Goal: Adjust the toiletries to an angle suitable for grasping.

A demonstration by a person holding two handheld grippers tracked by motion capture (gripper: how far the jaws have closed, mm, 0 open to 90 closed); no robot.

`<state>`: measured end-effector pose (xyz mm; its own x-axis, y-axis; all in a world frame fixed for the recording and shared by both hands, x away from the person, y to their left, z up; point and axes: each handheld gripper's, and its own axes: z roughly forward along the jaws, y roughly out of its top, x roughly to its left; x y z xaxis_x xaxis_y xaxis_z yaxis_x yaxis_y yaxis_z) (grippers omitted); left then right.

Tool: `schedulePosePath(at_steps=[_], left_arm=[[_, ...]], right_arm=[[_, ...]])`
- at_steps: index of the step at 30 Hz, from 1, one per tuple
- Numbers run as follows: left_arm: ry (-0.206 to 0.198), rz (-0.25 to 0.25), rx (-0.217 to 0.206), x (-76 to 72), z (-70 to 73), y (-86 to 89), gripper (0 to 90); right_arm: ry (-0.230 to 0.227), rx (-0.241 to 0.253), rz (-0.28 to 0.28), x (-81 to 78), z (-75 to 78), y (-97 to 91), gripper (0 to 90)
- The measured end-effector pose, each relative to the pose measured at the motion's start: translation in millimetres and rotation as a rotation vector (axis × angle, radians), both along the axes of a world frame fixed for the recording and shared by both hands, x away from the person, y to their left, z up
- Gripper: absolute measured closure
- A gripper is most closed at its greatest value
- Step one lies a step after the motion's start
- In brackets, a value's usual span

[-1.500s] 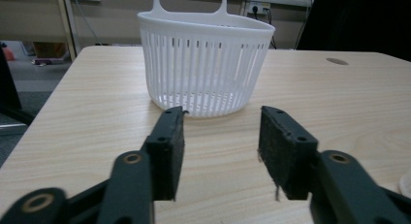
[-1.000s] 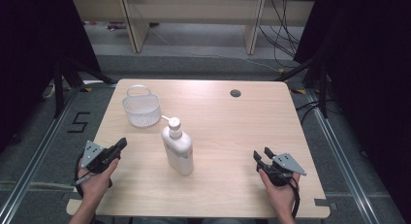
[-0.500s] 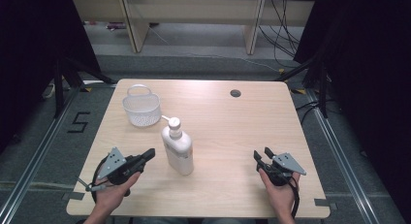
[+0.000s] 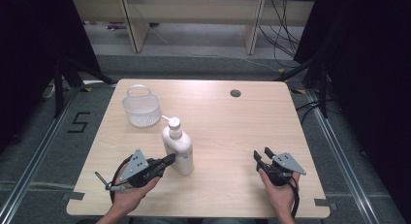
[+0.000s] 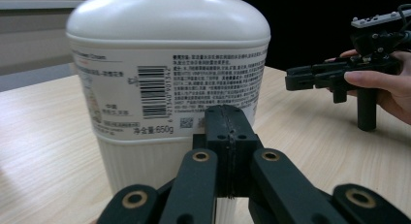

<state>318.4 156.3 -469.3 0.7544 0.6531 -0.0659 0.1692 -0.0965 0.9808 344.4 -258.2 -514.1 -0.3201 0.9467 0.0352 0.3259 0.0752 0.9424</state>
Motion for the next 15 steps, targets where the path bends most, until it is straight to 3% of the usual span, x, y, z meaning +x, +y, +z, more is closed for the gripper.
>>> schedulePosePath(at_steps=[11, 15], left_arm=[[0.002, -0.011, -0.007, 6.3, -1.7, -14.2, 89.4], [0.008, -0.008, 0.01, 9.5, -2.0, -19.6, 89.4]], right_arm=[[0.004, 0.007, -0.003, 0.0, -0.1, 0.9, 52.5], [0.007, 0.01, 0.0, -0.2, 0.1, 0.8, 52.4]])
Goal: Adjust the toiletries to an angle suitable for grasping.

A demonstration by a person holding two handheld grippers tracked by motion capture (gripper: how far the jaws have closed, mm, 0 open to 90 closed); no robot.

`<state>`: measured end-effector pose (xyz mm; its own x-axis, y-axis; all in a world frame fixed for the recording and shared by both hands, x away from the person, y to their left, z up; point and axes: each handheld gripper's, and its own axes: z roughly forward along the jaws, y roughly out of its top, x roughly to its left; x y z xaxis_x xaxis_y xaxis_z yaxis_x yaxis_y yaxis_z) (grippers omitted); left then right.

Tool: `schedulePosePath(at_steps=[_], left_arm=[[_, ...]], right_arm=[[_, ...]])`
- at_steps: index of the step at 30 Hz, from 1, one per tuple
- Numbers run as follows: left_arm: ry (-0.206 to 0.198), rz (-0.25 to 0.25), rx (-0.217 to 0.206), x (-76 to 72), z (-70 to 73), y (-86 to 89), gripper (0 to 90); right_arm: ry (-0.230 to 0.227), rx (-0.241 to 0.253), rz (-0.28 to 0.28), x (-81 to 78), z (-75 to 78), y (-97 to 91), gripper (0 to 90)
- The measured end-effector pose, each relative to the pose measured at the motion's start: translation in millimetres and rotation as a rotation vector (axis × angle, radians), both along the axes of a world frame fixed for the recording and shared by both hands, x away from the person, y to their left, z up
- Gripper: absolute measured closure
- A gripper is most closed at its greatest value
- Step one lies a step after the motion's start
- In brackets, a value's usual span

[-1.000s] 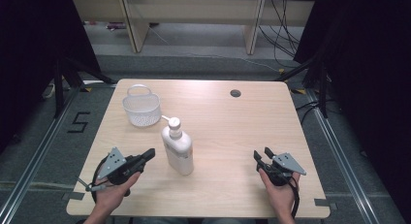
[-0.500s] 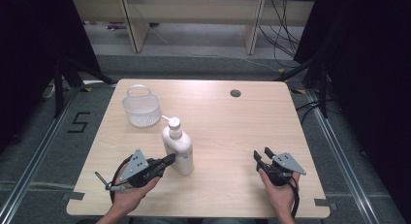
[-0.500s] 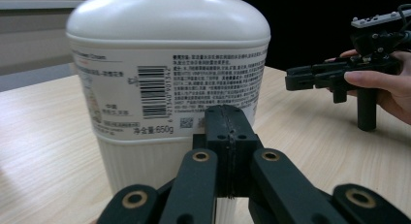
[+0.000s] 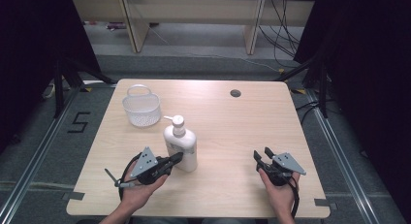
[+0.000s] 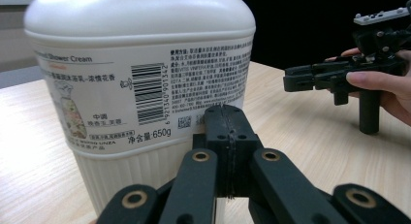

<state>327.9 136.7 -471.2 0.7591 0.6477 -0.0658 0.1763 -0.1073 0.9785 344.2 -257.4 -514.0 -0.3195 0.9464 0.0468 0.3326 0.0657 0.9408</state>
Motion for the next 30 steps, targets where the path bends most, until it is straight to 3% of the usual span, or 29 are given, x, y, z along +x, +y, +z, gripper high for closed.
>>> schedulePosePath(at_steps=[18, 23, 28, 29, 30], left_arm=[[0.009, 0.005, -0.006, 12.7, -3.4, -17.1, 89.3], [0.014, 0.013, 0.013, 12.3, -3.4, -16.3, 89.2], [0.02, 0.021, 0.011, 11.2, -5.0, -13.7, 88.2], [0.015, 0.014, -0.007, 11.5, -6.0, -13.7, 87.6], [0.021, 0.022, 0.009, 10.0, -5.3, -12.0, 86.9]], right_arm=[[0.002, 0.003, -0.003, -0.1, -0.1, 0.2, 52.0], [0.004, 0.001, 0.001, -0.2, 0.5, -0.4, 51.8], [-0.002, -0.002, -0.003, -0.1, 0.4, -1.0, 51.3], [0.011, 0.015, -0.004, -0.6, 0.2, 0.0, 51.2], [0.008, 0.015, -0.003, -0.2, 0.0, -0.1, 50.9]])
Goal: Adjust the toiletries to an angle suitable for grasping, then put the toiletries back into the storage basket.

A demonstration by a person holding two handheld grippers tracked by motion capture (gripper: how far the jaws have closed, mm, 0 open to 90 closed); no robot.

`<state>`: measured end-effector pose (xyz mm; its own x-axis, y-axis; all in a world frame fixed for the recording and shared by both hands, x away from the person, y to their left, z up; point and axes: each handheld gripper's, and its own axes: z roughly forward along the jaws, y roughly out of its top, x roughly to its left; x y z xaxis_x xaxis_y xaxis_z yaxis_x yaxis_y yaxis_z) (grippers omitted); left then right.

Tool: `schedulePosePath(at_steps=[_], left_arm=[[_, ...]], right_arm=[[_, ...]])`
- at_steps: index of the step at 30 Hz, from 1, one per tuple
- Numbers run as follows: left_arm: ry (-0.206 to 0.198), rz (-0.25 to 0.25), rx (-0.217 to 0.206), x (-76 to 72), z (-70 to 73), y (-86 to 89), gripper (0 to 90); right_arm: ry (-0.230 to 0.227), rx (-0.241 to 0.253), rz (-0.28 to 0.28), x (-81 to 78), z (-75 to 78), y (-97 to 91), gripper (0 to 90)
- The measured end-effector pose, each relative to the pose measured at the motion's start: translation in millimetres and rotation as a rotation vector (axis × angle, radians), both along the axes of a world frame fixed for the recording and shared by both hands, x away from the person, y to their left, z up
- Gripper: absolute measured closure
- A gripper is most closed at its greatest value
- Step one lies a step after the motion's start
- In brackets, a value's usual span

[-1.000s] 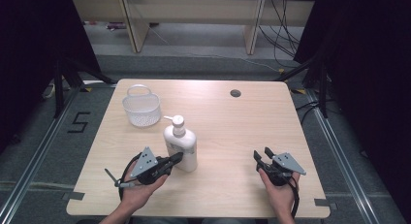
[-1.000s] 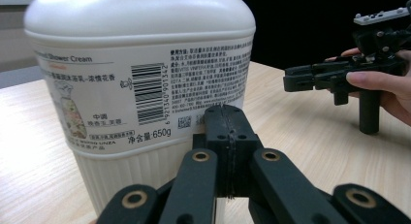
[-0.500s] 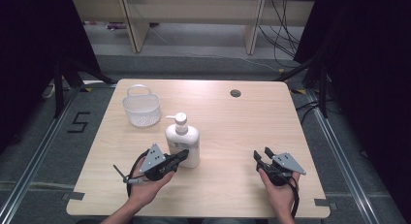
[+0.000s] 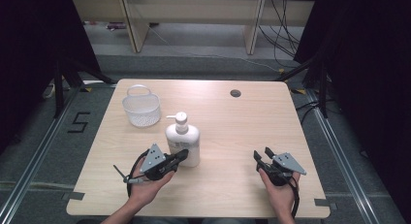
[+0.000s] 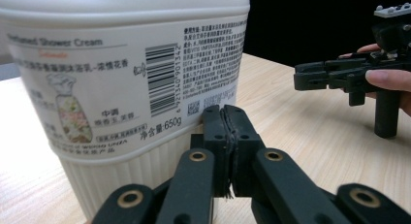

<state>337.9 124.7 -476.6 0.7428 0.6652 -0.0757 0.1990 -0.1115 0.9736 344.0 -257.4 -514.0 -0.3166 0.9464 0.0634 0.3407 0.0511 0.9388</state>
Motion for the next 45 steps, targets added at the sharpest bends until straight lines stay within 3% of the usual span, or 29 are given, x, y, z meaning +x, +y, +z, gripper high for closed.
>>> schedulePosePath(at_steps=[3, 5, 7, 9, 11, 12, 14, 15, 18, 19, 21, 25, 26, 29, 30, 32, 33, 36, 37, 38, 40, 43, 44, 45], left_arm=[[0.0, 0.004, -0.007, -3.0, -0.3, 3.1, 84.2], [-0.013, 0.006, -0.002, -6.9, 0.3, 5.6, 81.0], [-0.041, 0.021, -0.002, -12.7, 2.0, 9.2, 75.3], [-0.077, 0.043, 0.011, -18.0, 3.8, 13.1, 69.1], [-0.096, 0.059, 0.014, -21.6, 5.3, 16.4, 62.9], [-0.128, 0.067, 0.028, -22.4, 7.4, 19.4, 60.4], [-0.141, 0.087, 0.027, -24.9, 9.3, 21.5, 55.2], [-0.152, 0.094, 0.014, -25.7, 10.5, 22.8, 53.8], [-0.153, 0.119, 0.008, -27.9, 13.2, 25.0, 49.1], [-0.172, 0.116, -0.011, -26.3, 13.0, 25.1, 48.1], [-0.152, 0.137, -0.009, -28.4, 13.6, 25.6, 46.0], [-0.151, 0.149, -0.013, -28.5, 13.9, 27.0, 43.0], [-0.164, 0.143, -0.034, -26.4, 13.6, 27.3, 42.7], [-0.148, 0.152, -0.024, -28.0, 15.4, 27.9, 42.8], [-0.145, 0.153, -0.027, -28.0, 15.6, 27.7, 42.8], [-0.149, 0.151, -0.025, -27.2, 16.1, 27.4, 42.9], [-0.15, 0.152, -0.029, -27.0, 16.6, 26.8, 42.9], [-0.156, 0.155, -0.034, -26.6, 18.0, 26.2, 42.9], [-0.165, 0.154, -0.039, -26.2, 18.5, 25.6, 42.9], [-0.181, 0.143, -0.051, -24.8, 18.3, 24.9, 42.9], [-0.169, 0.154, -0.032, -27.4, 20.0, 24.7, 42.8], [-0.173, 0.15, -0.035, -28.0, 21.5, 22.9, 42.7], [-0.172, 0.152, -0.038, -28.0, 22.0, 22.5, 42.7], [-0.172, 0.152, -0.038, -28.0, 22.0, 22.5, 42.7]], right_arm=[[-0.014, 0.0, 0.008, 0.7, -0.7, -0.9, 50.2], [-0.002, -0.027, -0.003, -0.7, 0.6, -1.6, 49.6], [-0.006, -0.009, 0.001, -1.1, 0.5, -0.2, 48.8], [-0.022, -0.033, 0.006, -0.7, 0.2, -1.3, 47.8], [0.003, 0.004, 0.009, -2.0, 0.5, 0.5, 46.7], [-0.004, 0.006, 0.015, -1.2, 0.1, -1.0, 46.3], [-0.006, 0.031, -0.004, -2.4, -0.2, 0.5, 45.4], [-0.023, 0.003, 0.005, -1.3, -0.1, -1.4, 45.0], [-0.033, -0.016, 0.004, -2.0, -0.1, -2.0, 43.3], [-0.038, -0.014, -0.002, -1.8, -0.4, -1.7, 42.4], [-0.032, -0.006, 0.003, -1.7, -0.6, -1.1, 41.0], [-0.024, -0.013, -0.006, -2.1, 0.1, -2.4, 39.0], [-0.021, -0.001, -0.011, -2.1, 0.3, -2.0, 38.7], [-0.023, -0.014, -0.013, -0.6, -0.5, -2.6, 38.2], [-0.001, 0.032, -0.016, -2.8, 0.0, -0.2, 38.1], [0.012, 0.022, -0.025, -3.9, 1.0, -0.9, 37.4], [-0.01, -0.013, -0.017, -2.5, 1.0, -3.5, 37.2], [-0.019, -0.005, -0.015, -2.1, 0.4, -3.2, 36.7], [-0.005, -0.005, -0.018, -2.8, 1.0, -2.8, 36.7], [0.01, 0.025, -0.021, -3.4, 0.7, -0.5, 36.7], [-0.007, 0.019, 0.002, -1.5, -0.1, -2.3, 36.7], [-0.004, -0.014, -0.025, -2.6, 0.6, -2.6, 36.4], [0.009, 0.02, -0.021, -3.3, 0.8, -0.9, 36.4], [-0.015, 0.019, 0.0, -0.1, -0.8, -2.1, 36.4]])
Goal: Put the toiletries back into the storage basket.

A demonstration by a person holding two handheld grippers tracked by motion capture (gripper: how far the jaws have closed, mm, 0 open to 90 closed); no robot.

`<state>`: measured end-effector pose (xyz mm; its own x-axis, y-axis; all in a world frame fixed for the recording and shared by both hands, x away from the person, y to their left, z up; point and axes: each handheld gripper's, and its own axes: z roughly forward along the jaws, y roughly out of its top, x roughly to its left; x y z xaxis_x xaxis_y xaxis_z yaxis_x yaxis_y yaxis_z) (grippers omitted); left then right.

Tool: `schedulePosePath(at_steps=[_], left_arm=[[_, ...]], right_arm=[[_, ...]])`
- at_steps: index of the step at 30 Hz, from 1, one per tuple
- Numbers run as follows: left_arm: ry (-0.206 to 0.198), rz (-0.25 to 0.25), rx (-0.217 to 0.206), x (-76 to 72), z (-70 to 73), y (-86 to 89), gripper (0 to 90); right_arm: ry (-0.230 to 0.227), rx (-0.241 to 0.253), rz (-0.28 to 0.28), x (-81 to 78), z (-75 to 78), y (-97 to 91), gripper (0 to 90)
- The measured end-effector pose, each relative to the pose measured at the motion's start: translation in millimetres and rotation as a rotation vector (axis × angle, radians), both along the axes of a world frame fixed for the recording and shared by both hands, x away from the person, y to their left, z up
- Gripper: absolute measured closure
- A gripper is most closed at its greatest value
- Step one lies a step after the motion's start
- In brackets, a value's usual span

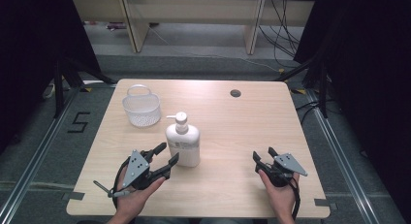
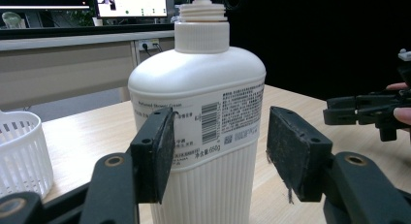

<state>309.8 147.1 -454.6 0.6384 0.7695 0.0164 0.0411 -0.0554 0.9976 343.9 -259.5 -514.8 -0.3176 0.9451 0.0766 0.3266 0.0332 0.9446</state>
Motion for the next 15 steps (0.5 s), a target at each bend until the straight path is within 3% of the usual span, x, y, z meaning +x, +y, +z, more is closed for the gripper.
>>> schedulePosePath(at_steps=[1, 2, 3, 4, 5, 7, 9, 15], left_arm=[[0.0, 0.002, -0.001, 0.0, 1.9, -0.3, 42.8], [-0.003, 0.001, -0.003, -0.2, 2.9, -0.9, 42.8], [-0.003, 0.001, -0.003, -0.2, 2.9, -0.9, 42.9], [-0.004, 0.002, -0.007, -1.0, 4.0, -1.8, 42.9], [-0.004, 0.001, -0.011, -1.6, 5.3, -3.1, 42.9], [-0.01, 0.001, -0.007, -2.0, 7.1, -4.7, 42.8], [-0.011, 0.003, -0.011, -2.3, 9.4, -6.6, 42.4], [-0.009, 0.01, -0.01, -1.2, 18.1, -10.6, 41.8]], right_arm=[[0.017, -0.003, -0.024, -1.0, 0.8, 1.5, 36.4], [0.006, -0.02, -0.018, -0.1, 1.1, 0.3, 36.4], [0.021, 0.017, -0.026, -0.8, 0.5, 3.5, 36.3], [0.021, 0.017, -0.026, -0.8, 0.5, 3.5, 36.3], [0.023, -0.041, -0.021, -1.2, 2.0, 1.1, 36.1], [0.0, -0.043, -0.019, -0.2, 0.9, 0.5, 35.8], [0.013, -0.026, -0.024, -0.6, 1.1, 1.6, 35.6], [0.006, -0.04, -0.023, -0.3, 1.3, 0.9, 35.4]])
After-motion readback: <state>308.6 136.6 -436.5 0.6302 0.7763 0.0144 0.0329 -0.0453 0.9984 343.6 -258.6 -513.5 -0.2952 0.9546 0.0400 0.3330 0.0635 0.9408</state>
